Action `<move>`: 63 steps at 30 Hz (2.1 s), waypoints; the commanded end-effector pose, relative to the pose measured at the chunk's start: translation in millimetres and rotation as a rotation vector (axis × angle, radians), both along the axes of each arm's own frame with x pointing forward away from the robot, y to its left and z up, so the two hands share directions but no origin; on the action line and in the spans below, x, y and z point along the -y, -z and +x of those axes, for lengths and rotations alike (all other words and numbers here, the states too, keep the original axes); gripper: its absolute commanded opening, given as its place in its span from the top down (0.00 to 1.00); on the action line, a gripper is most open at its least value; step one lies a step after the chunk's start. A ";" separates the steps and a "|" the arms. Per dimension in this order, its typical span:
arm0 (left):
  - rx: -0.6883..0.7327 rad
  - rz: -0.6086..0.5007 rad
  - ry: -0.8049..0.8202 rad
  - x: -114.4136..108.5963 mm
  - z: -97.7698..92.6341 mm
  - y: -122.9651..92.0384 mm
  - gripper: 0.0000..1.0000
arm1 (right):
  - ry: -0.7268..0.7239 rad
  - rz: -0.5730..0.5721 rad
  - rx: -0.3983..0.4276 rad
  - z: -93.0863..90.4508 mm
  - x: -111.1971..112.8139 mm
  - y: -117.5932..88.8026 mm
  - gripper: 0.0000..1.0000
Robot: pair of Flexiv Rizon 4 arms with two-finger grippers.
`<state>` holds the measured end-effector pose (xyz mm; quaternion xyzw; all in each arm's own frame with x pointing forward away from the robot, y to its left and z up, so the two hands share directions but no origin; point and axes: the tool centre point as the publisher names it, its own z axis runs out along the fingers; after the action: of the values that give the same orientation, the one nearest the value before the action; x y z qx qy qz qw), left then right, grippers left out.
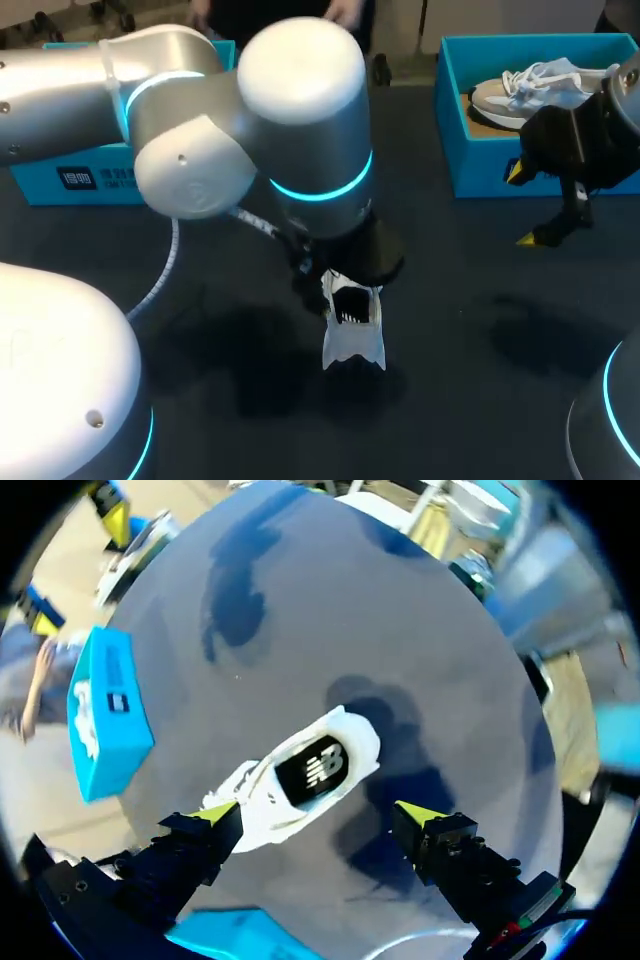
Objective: Take the shoe out of the shoebox, open the shoe tongue, remove and reinsert the insole, then place the shoe into the shoebox
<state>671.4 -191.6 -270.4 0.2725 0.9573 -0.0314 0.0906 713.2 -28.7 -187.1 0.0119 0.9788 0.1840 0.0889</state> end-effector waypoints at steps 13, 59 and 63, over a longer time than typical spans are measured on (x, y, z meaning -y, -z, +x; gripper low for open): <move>-0.152 -0.089 -0.645 10.2 -28.8 44.0 0.00 | 0.000 -0.002 -0.001 0.6 -0.8 0.5 0.00; -0.147 0.092 -0.634 14.5 -50.6 123.9 0.00 | 0.000 -0.002 -0.001 0.6 -0.8 0.5 0.00; -0.150 0.096 -0.634 13.9 -51.6 125.9 0.57 | 0.000 -0.002 -0.001 0.6 -0.8 0.5 0.00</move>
<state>619.6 -206.0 -394.2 -0.0385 0.9989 0.0243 0.0126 713.2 -28.7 -187.1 0.0118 0.9788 0.1840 0.0889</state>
